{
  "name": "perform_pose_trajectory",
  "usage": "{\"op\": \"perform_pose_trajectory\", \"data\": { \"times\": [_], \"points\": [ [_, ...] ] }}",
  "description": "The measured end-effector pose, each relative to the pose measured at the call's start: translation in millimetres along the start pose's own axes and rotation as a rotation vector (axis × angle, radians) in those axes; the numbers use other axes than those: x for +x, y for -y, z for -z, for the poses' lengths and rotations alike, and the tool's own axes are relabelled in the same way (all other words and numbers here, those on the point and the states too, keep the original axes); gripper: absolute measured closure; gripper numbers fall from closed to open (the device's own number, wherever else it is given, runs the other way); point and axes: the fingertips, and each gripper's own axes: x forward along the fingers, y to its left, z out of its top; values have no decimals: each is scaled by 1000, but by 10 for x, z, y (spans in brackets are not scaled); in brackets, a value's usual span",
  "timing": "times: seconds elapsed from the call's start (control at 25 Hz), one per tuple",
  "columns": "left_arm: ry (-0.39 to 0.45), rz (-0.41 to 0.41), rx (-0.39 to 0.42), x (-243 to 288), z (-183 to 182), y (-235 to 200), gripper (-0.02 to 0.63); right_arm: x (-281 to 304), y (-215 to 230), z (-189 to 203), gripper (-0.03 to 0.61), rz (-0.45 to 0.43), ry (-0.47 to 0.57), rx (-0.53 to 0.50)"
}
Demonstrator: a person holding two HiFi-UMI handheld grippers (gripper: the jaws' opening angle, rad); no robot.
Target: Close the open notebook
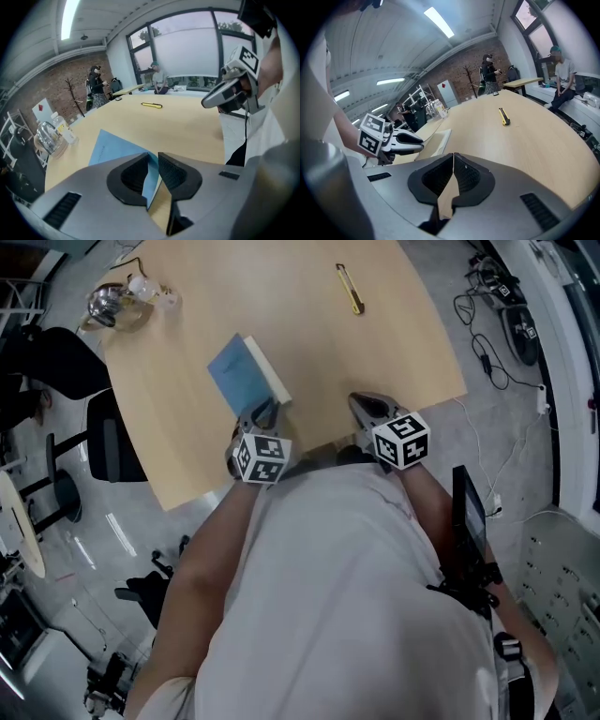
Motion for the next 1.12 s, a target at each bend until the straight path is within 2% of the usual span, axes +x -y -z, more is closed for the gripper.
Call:
{"op": "perform_pose_trajectory", "data": {
  "times": [0.2, 0.32, 0.48, 0.64, 0.88, 1.12],
  "points": [
    [-70, 0, 66, 214, 85, 7, 545, 41, -54, 12, 560, -2, 16, 19],
    [-94, 33, 59, 352, 51, 172, 543, -110, 21, 86, 560, 34, 23, 47],
    [-125, 50, 39, 412, 147, 189, 538, -146, -4, 128, 560, 44, 35, 66],
    [-146, 103, 29, 508, 192, 267, 528, -258, 69, 179, 561, 81, 52, 95],
    [-182, 181, 7, 544, 173, 369, 463, -375, 210, 222, 560, 118, 61, 133],
    [-215, 220, 16, 565, 214, 421, 451, -392, 231, 270, 560, 126, 62, 147]
  ]
}}
